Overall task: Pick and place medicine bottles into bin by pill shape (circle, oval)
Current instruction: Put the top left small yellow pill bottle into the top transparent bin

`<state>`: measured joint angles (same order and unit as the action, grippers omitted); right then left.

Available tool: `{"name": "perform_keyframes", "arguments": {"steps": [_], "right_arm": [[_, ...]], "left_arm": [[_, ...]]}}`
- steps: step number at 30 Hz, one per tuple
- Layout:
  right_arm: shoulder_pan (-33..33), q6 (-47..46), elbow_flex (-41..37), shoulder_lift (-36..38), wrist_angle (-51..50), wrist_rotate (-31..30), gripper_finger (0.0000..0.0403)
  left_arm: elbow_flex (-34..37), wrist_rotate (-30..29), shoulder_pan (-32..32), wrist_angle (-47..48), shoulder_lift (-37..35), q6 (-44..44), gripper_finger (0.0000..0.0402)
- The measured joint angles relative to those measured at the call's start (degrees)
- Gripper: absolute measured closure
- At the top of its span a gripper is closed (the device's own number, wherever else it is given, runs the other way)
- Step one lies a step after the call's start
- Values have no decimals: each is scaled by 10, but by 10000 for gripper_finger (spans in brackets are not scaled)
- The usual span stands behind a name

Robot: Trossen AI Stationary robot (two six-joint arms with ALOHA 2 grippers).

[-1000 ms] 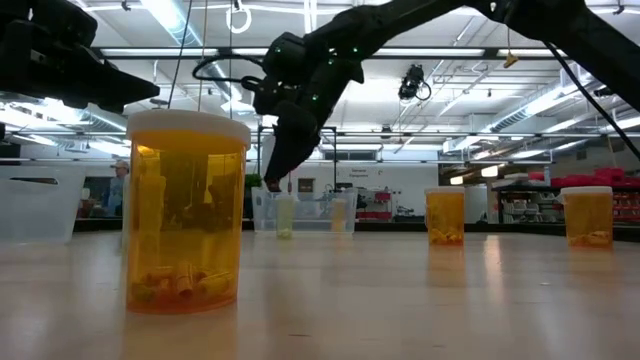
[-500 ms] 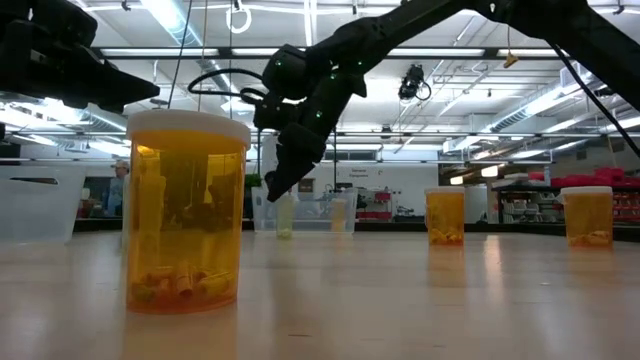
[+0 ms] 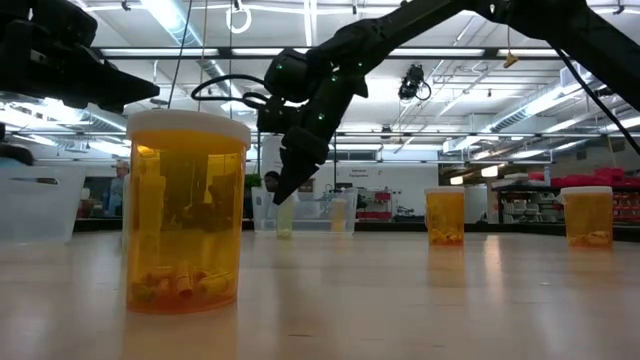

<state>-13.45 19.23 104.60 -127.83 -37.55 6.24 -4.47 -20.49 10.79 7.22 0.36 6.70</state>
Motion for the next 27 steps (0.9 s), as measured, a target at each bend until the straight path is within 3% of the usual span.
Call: {"name": "perform_keyframes", "arguments": {"steps": [15,27], "right_arm": [[0,-14,0,0,-7,-7,259],[-3,-21,0,0,-7,-30,263]], "left_arm": [[0,0,0,0,0,0,319],[0,0,0,0,0,0,315]]}}
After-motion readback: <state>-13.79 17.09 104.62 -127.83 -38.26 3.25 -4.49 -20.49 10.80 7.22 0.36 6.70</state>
